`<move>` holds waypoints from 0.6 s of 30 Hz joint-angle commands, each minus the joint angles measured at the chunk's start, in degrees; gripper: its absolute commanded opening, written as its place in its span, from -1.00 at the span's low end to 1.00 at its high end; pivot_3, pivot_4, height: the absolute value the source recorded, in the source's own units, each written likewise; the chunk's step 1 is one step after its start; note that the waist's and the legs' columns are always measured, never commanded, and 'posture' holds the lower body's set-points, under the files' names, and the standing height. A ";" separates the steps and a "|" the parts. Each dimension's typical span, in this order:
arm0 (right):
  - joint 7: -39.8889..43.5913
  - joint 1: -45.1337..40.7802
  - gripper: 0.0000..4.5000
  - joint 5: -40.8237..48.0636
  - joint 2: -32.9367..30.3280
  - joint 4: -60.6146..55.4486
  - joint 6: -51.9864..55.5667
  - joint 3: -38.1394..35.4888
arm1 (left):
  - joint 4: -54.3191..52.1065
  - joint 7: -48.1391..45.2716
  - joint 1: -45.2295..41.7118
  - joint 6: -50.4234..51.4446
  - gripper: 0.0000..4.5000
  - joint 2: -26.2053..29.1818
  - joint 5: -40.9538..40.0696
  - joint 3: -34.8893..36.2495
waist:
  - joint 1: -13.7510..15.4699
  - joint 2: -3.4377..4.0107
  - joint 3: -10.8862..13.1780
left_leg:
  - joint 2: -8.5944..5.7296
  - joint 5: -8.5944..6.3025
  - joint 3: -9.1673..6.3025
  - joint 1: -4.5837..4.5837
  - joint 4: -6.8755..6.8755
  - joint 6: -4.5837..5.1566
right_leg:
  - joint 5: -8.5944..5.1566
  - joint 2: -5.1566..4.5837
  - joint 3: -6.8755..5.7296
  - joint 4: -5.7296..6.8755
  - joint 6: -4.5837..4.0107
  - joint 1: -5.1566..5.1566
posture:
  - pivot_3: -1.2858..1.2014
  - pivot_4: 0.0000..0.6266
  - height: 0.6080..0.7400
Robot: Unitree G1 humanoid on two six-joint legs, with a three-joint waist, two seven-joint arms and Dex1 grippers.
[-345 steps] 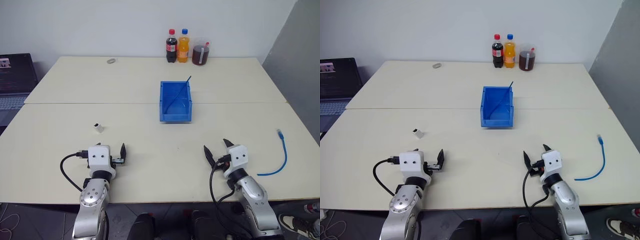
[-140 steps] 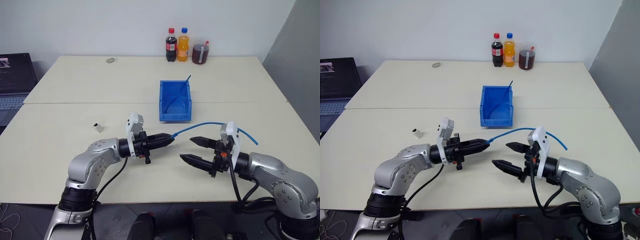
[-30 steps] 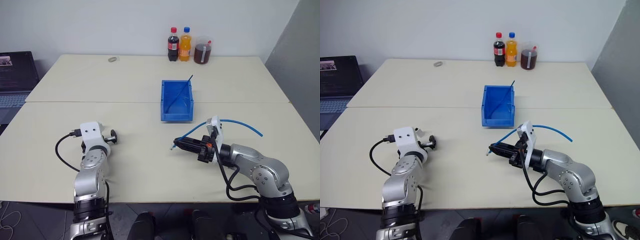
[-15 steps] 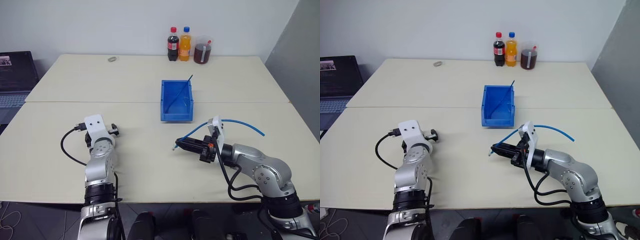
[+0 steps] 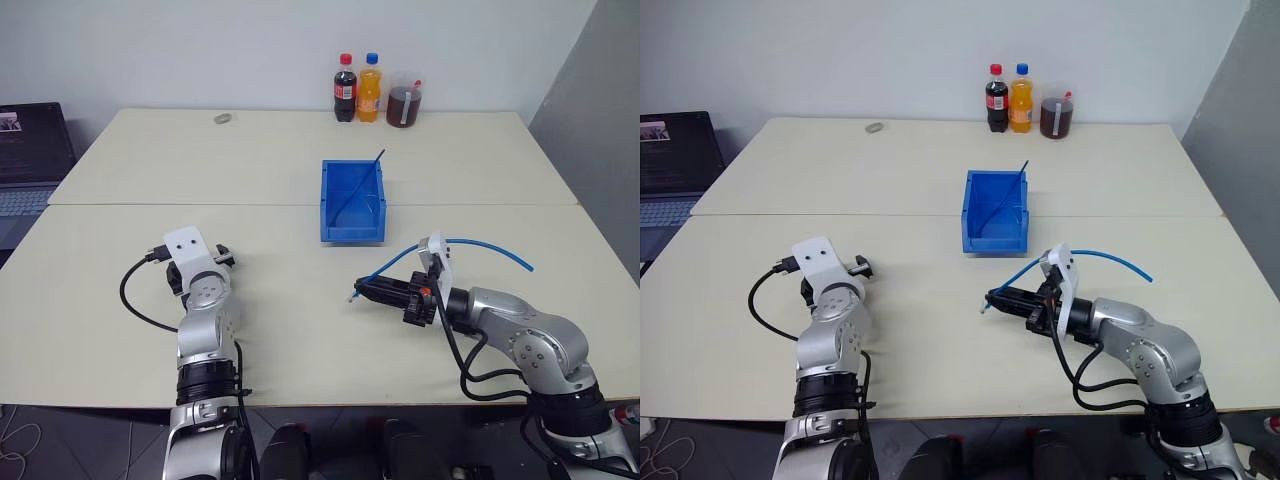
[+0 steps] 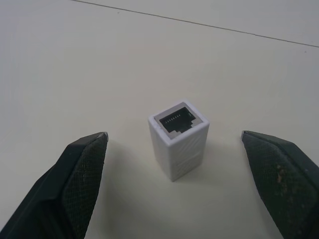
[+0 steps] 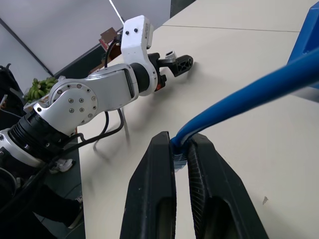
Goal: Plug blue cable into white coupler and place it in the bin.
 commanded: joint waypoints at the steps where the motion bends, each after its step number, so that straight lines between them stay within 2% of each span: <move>1: 1.34 -0.24 -0.97 0.78 -0.82 -1.09 -0.37 -1.68 | -0.15 1.86 -1.78 -1.87 1.00 -0.74 0.18 0.91 | 0.00 -0.02 0.01 | 0.00 0.00 0.00 0.00 0.00 0.00 | 0.00 0.00 0.00 0.00 0.00 0.00 | 0.03 -0.52 1.00; 10: 3.11 -0.44 -0.97 0.49 -2.55 -0.29 -0.30 -1.99 | -0.89 9.42 -2.80 -4.07 1.00 -4.18 1.92 1.47 | 0.02 -0.05 0.03 | -0.02 0.00 0.01 -0.01 0.01 0.00 | 0.01 -0.02 0.00 -0.01 0.00 0.00 | 0.03 -0.52 1.00; 18: 3.28 -0.37 -0.97 0.36 -2.69 -0.22 -0.38 -2.01 | 1.29 10.43 -4.49 -5.76 1.00 -4.27 1.90 1.21 | 0.03 -0.07 0.04 | -0.03 0.00 0.01 -0.02 0.01 0.00 | 0.01 -0.02 0.00 -0.01 0.02 0.00 | 0.03 -0.52 1.00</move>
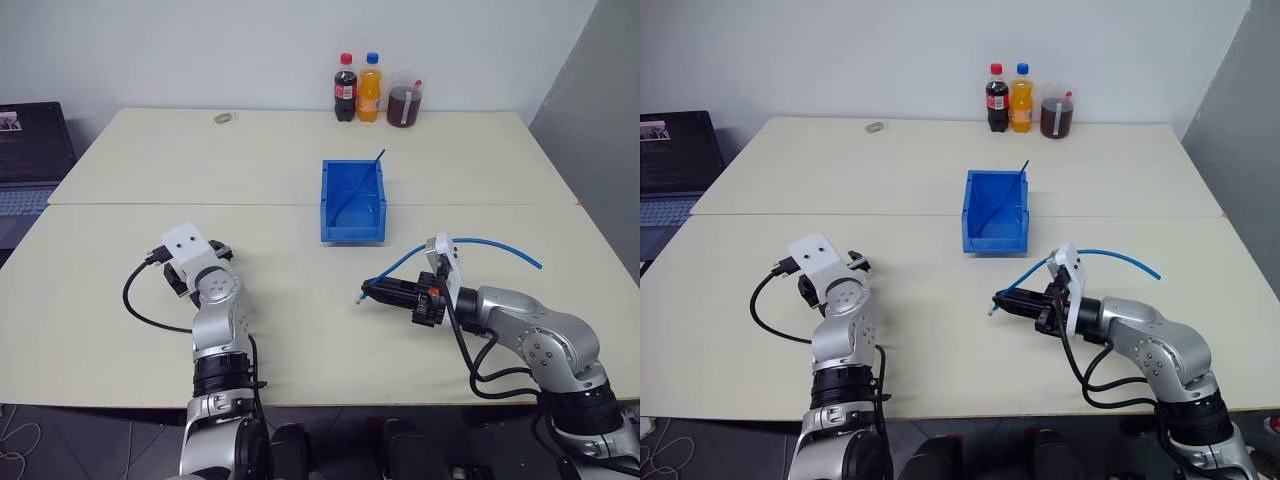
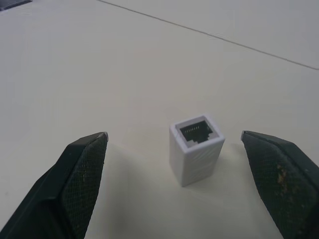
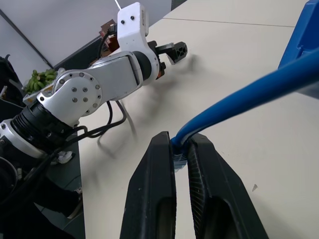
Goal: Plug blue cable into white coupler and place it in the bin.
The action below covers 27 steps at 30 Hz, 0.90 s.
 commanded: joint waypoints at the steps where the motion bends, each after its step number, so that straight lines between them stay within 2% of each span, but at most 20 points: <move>1: 0.69 -0.34 -0.97 0.36 -0.24 -0.61 -0.46 -1.30 | 0.48 0.17 -1.40 -1.93 1.00 0.30 0.43 0.14 | -0.02 0.00 0.00 | 0.00 0.00 0.00 0.00 0.00 0.00 | 0.00 0.00 0.00 0.00 0.00 0.00 | 0.03 -0.52 1.00; 9: 0.71 -0.22 -0.97 0.32 -0.42 -0.68 -0.51 -1.41 | 2.77 -0.33 -1.79 -3.01 1.00 0.95 0.28 0.16 | -0.02 0.00 0.00 | 0.00 0.00 0.00 0.00 0.00 0.00 | 0.01 0.00 0.00 0.00 0.00 0.00 | 0.03 -0.52 1.00; 19: 0.58 -0.13 -0.97 0.50 -0.52 -1.05 -0.35 -1.64 | 4.54 -0.02 -1.71 -4.26 0.15 1.45 0.40 0.27 | -0.02 0.00 0.00 | 0.00 0.00 0.00 0.00 0.00 0.00 | 0.01 0.00 0.00 0.00 -0.01 0.00 | 0.03 -0.52 1.00; 27: 0.06 -0.10 -0.97 0.57 -0.16 -1.40 -0.27 -1.82 | 6.21 -0.53 -1.62 -5.46 -0.63 2.43 0.40 0.29 | -0.02 0.00 0.00 | 0.00 0.00 0.00 0.00 0.00 0.00 | 0.01 0.00 0.00 0.00 -0.02 0.00 | 0.03 -0.52 1.00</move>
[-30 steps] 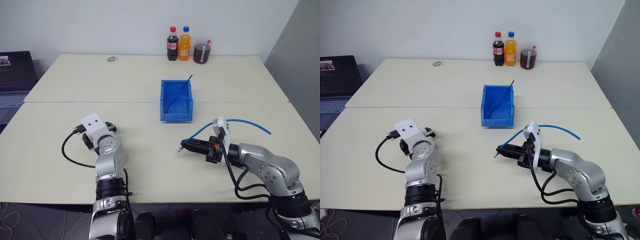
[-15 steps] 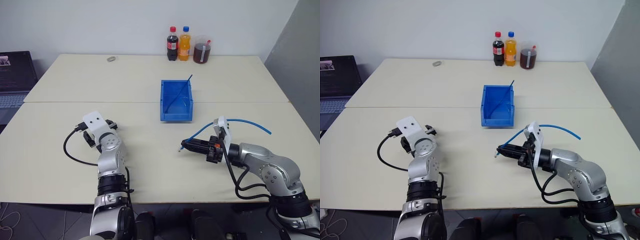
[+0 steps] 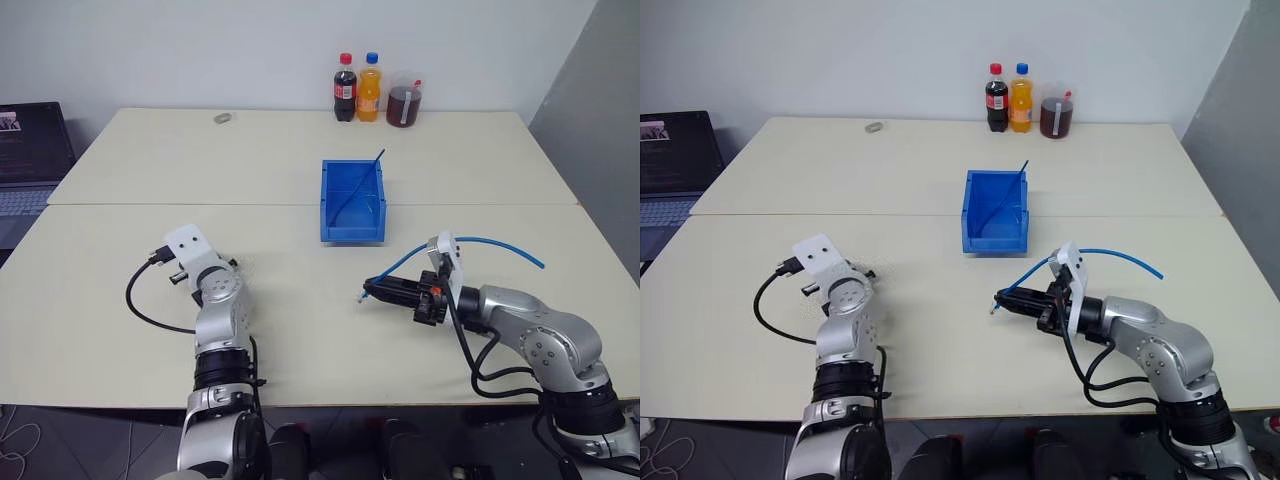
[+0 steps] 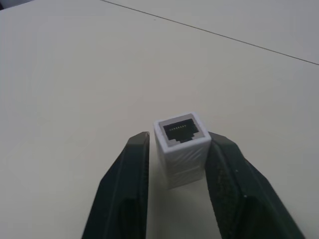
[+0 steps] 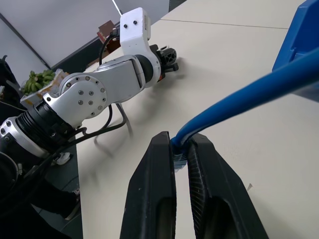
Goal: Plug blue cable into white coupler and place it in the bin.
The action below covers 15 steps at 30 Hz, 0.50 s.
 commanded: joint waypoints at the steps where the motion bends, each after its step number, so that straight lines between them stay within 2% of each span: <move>1: 0.12 -0.06 -0.97 0.57 0.10 -1.47 -0.27 -1.06 | 0.21 -0.51 -0.82 -1.43 -0.63 1.05 0.37 0.26 | -0.01 0.00 0.00 | 0.00 0.00 0.00 0.00 0.00 0.00 | 0.00 0.00 0.00 0.00 0.00 0.00 | 0.03 -0.52 1.00; 5: 0.02 0.10 -0.97 0.42 0.07 -1.58 -0.42 -1.04 | -0.18 -2.32 0.08 -2.02 -0.64 1.07 -0.41 0.11 | -0.01 0.00 0.00 | 0.00 0.00 0.00 0.00 0.00 0.00 | 0.00 0.00 0.00 0.00 0.00 0.00 | 0.03 -0.52 1.00; 9: -0.25 0.27 -0.97 0.19 0.09 -1.74 -0.64 -1.08 | -3.34 -8.49 2.89 -1.87 -0.64 1.72 -2.28 -0.88 | -0.01 0.00 0.00 | 0.00 0.00 0.00 0.01 0.00 0.00 | 0.01 0.00 0.00 0.01 -0.02 0.00 | 0.03 -0.52 1.00; 12: -0.52 0.61 -0.97 0.13 -0.03 -2.26 -0.78 -1.31 | -6.69 -17.73 6.68 -2.07 -0.64 4.76 -3.60 -3.28 | -0.17 0.01 0.00 | 0.00 0.00 0.02 0.02 -0.01 -0.01 | 0.04 0.00 0.02 0.01 -0.07 0.00 | 0.03 -0.52 1.00; 15: -0.97 1.39 -0.97 0.14 -0.25 -3.26 -0.91 -1.72 | -9.53 -34.05 10.85 -0.63 -0.64 10.97 -8.21 -5.71 | -0.16 0.01 0.00 | 0.02 0.01 0.01 0.03 -0.03 -0.02 | 0.04 0.01 0.00 0.02 -0.08 -0.01 | 0.03 -0.52 1.00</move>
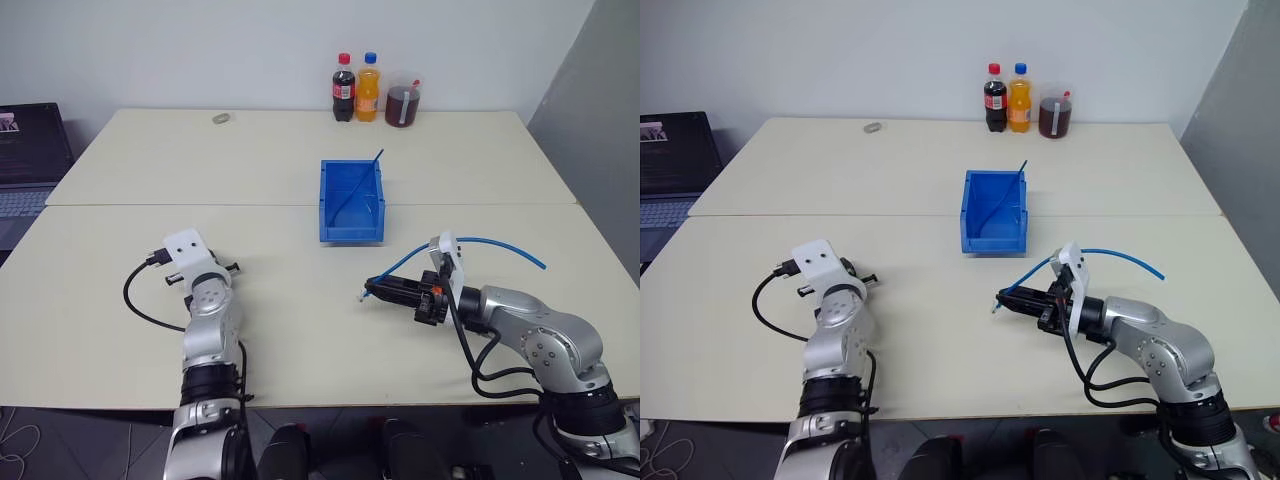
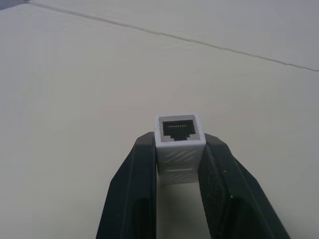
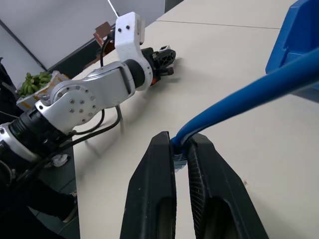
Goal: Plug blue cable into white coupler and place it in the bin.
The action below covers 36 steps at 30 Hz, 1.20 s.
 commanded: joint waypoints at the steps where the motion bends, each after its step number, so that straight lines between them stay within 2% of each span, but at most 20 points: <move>1: -0.62 1.03 -0.97 0.19 -0.31 -3.40 -0.93 -1.65 | -4.11 -19.37 3.27 1.42 -0.64 7.03 -5.86 -2.41 | 0.02 0.00 0.00 | 0.01 0.00 0.00 0.00 0.00 -0.01 | 0.00 0.01 -0.01 0.00 0.00 0.00 | 0.03 -0.52 1.00; 6: -1.11 2.37 -0.97 -0.36 -0.74 -4.94 -1.46 -1.43 | -1.60 -46.08 3.34 -1.26 -0.64 19.51 -8.10 -9.24 | 0.06 0.00 0.00 | 0.01 0.01 -0.01 -0.01 0.01 -0.01 | -0.05 0.01 -0.02 0.01 0.07 -0.01 | 0.03 -0.52 1.00; 9: -0.83 2.55 -0.97 -1.31 -1.27 -5.68 -2.10 -0.63 | -1.50 -60.27 1.00 -3.06 -0.64 24.40 -9.56 -13.49 | 0.16 0.00 0.00 | 0.00 0.01 0.00 -0.01 0.01 -0.01 | -0.05 -0.01 -0.03 -0.03 0.07 0.00 | 0.03 -0.52 1.00; 13: 0.33 2.69 -0.97 -4.41 -2.22 -6.66 -4.11 1.72 | -2.32 -75.36 -2.13 -5.34 -0.64 28.52 -8.59 -20.75 | 0.07 -0.01 0.01 | 0.02 0.00 0.01 -0.03 -0.01 0.00 | -0.05 0.00 -0.01 -0.06 0.06 -0.01 | 0.03 -0.52 1.00; 16: 0.88 3.25 -0.97 -6.36 -2.72 -7.41 -5.59 3.31 | -2.68 -83.34 -3.57 -7.15 -0.64 29.58 -7.20 -26.29 | -0.03 0.00 0.01 | 0.04 0.00 0.03 -0.02 -0.06 0.01 | -0.06 0.02 0.00 -0.07 0.03 -0.03 | 0.03 -0.52 1.00; 21: 1.40 4.02 -0.97 -7.98 -3.46 -8.35 -6.95 4.06 | -2.02 -89.43 -4.31 -10.76 -0.64 29.63 -5.04 -30.80 | -0.26 0.01 0.02 | 0.08 -0.01 0.03 -0.04 -0.05 0.02 | -0.08 0.06 0.01 -0.05 0.01 -0.06 | 0.03 -0.52 1.00; 27: 2.26 3.45 -0.97 -11.84 -4.12 -9.19 -10.39 5.99 | 0.85 -91.05 -4.45 -14.03 -0.64 28.66 -1.65 -33.76 | -0.07 0.01 0.02 | 0.08 -0.01 0.02 -0.03 -0.02 0.02 | -0.15 0.05 0.00 -0.03 0.10 -0.04 | 0.03 -0.52 1.00; 36: 3.21 -3.86 -0.97 -23.24 1.64 0.17 -20.73 15.32 | 4.92 -91.47 -5.23 -16.83 -0.64 26.45 0.60 -34.60 | 0.06 0.02 -0.01 | 0.06 0.00 0.01 0.04 0.04 0.03 | -0.14 0.04 0.00 0.01 0.14 0.03 | 0.03 -0.52 1.00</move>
